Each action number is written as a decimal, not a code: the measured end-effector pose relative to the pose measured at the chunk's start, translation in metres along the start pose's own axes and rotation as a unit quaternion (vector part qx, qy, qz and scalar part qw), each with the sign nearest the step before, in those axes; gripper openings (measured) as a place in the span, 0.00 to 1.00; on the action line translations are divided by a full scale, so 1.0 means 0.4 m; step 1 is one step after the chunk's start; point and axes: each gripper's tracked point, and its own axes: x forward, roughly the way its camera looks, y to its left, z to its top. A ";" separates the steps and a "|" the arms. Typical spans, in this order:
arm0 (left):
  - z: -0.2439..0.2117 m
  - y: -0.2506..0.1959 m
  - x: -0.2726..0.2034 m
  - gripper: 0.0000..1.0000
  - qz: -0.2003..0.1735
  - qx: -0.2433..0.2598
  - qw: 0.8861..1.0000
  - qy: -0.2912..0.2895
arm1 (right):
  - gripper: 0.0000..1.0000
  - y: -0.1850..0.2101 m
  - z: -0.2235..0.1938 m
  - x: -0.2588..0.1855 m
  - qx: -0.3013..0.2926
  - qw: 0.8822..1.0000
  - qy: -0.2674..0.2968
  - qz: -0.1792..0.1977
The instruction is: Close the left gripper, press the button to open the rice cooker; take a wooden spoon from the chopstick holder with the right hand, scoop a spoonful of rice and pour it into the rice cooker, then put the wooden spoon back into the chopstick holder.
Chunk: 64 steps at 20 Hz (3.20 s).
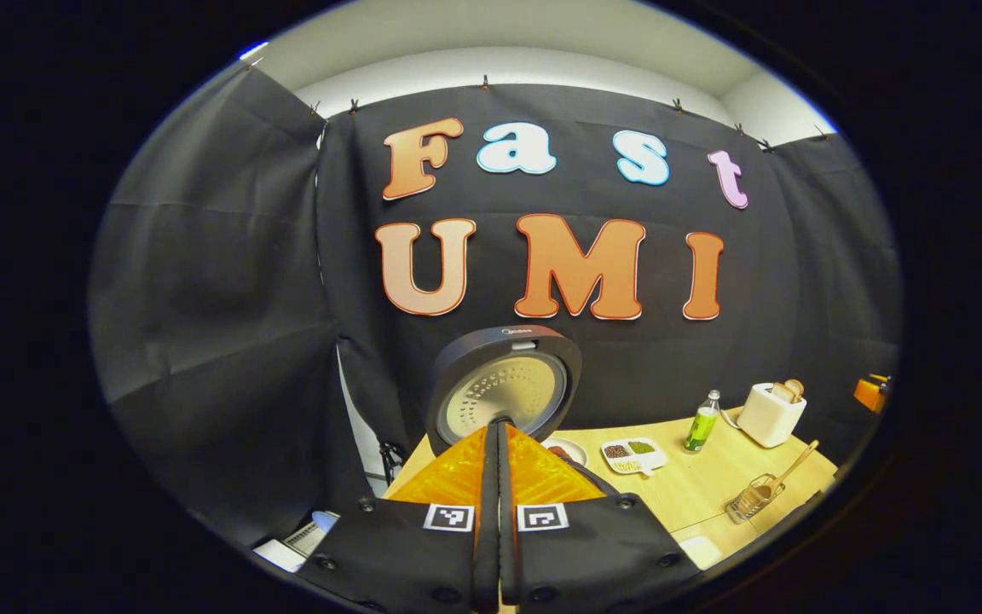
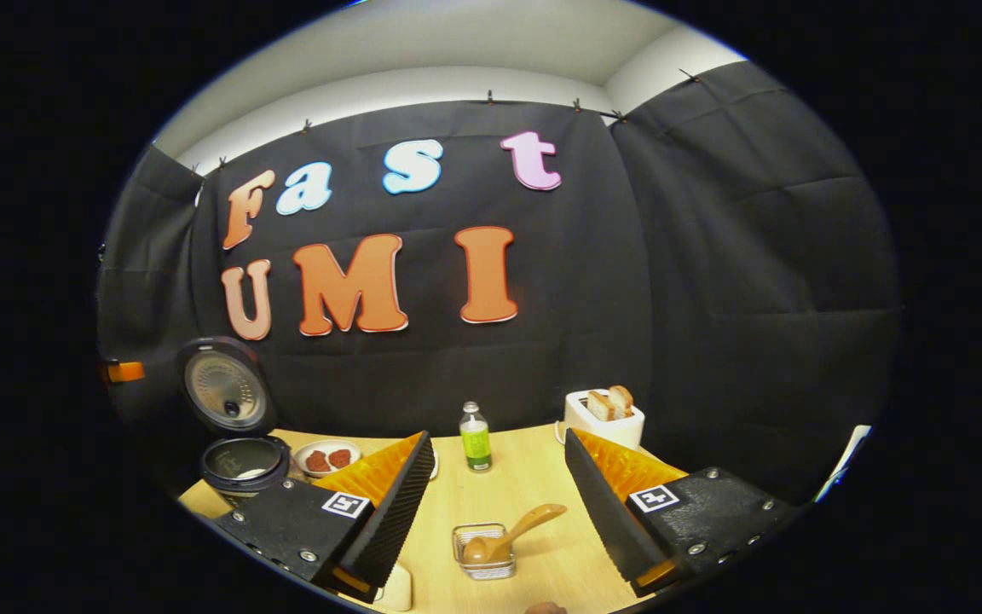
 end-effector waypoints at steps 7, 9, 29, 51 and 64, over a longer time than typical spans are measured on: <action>0.048 0.121 -0.079 0.35 0.052 0.016 0.997 -0.064 | 0.95 -0.070 -0.210 0.102 0.068 0.996 0.046 -0.029; 0.041 0.143 -0.091 0.43 0.057 0.018 0.996 -0.064 | 0.95 -0.068 -0.272 0.125 0.094 0.993 0.066 -0.027; -0.005 0.196 -0.088 1.00 0.051 0.001 0.997 -0.062 | 0.21 0.048 -0.376 0.185 0.230 0.964 0.129 0.037; -0.047 0.223 -0.109 1.00 0.025 -0.012 0.998 -0.062 | 0.12 0.475 -0.047 -0.103 0.038 0.990 -0.010 0.137; -0.103 0.263 -0.105 0.98 0.002 -0.033 0.998 -0.053 | 0.12 0.603 -0.392 -0.127 -0.080 0.981 0.105 0.141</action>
